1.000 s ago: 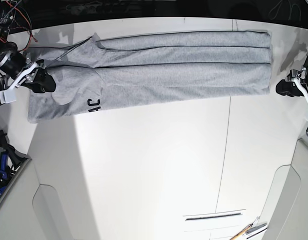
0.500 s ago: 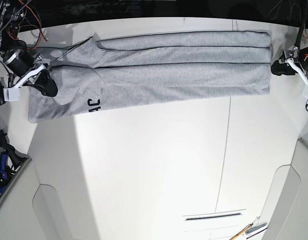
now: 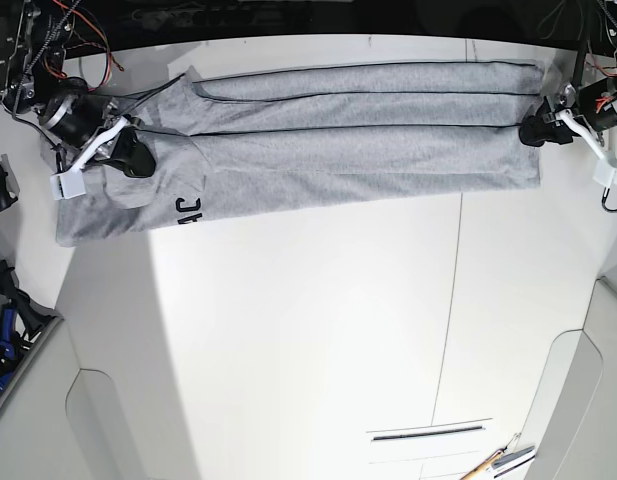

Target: Fold the T-shirt properly

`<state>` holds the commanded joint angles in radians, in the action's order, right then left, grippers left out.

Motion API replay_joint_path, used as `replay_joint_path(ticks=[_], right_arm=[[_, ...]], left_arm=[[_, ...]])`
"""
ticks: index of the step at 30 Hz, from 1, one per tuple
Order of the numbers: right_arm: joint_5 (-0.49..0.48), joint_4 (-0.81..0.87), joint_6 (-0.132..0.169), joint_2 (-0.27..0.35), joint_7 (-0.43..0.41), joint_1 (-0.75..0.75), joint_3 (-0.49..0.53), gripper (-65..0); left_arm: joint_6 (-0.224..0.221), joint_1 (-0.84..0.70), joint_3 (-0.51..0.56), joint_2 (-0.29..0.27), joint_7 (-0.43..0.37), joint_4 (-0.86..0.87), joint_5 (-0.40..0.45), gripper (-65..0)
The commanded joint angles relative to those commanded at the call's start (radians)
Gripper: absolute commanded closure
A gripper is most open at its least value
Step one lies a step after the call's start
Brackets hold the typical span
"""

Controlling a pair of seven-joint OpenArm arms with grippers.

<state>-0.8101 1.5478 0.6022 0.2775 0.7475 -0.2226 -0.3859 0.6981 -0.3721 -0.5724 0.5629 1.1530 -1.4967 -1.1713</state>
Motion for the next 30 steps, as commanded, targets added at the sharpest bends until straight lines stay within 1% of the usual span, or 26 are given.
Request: replay_joint_path(ticks=[2, 4, 6, 11, 13, 16, 18, 20, 26, 30], right_arm=[[0.003, 0.000, 0.000, 0.000, 0.000, 0.000, 0.000, 0.0], [0.002, 0.000, 0.000, -0.001, -0.006, 0.000, 0.000, 0.0], [0.002, 0.000, 0.000, 0.000, -0.034, 0.003, 0.000, 0.0], [0.010, 0.000, 0.000, 0.000, -0.032, 0.028, 0.000, 0.0], [0.011, 0.000, -0.001, 0.000, -0.032, 0.028, 0.000, 0.0], [0.011, 0.000, -0.001, 0.000, -0.032, 0.028, 0.000, 0.0], [0.011, 0.000, -0.001, 0.004, -0.029, 0.028, 0.000, 0.0], [0.010, 0.000, -0.001, 0.005, -0.029, 0.029, 0.000, 0.0], [0.009, 0.000, -0.003, 0.005, -0.030, 0.029, 0.000, 0.0], [0.010, 0.000, -0.003, 0.005, -0.029, 0.028, 0.000, 0.0]], left_arm=[[0.000, 0.000, -0.042, -0.010, 0.011, 0.000, -0.023, -35.9], [0.000, 0.000, -0.061, -0.037, 0.023, 0.000, -0.046, -35.9], [0.000, 0.000, -0.062, -0.074, 0.023, 0.000, -0.040, -35.9], [0.000, 0.000, -0.083, -0.171, -0.009, 0.000, 0.014, -35.9], [0.000, 0.000, -0.100, -0.190, -0.013, 0.000, 0.012, -35.9], [0.000, 0.000, -0.155, -0.191, -0.012, -0.003, -0.009, -35.9], [0.000, 0.000, -0.203, -0.185, 0.005, -0.005, -0.047, -35.9], [0.000, -0.002, -0.229, -0.180, 0.012, -0.005, -0.060, -35.9], [0.000, -0.047, -0.227, -0.183, 0.011, -0.005, -0.067, -35.9], [0.000, -0.054, -0.226, -0.203, 0.011, -0.005, -0.059, -35.9]])
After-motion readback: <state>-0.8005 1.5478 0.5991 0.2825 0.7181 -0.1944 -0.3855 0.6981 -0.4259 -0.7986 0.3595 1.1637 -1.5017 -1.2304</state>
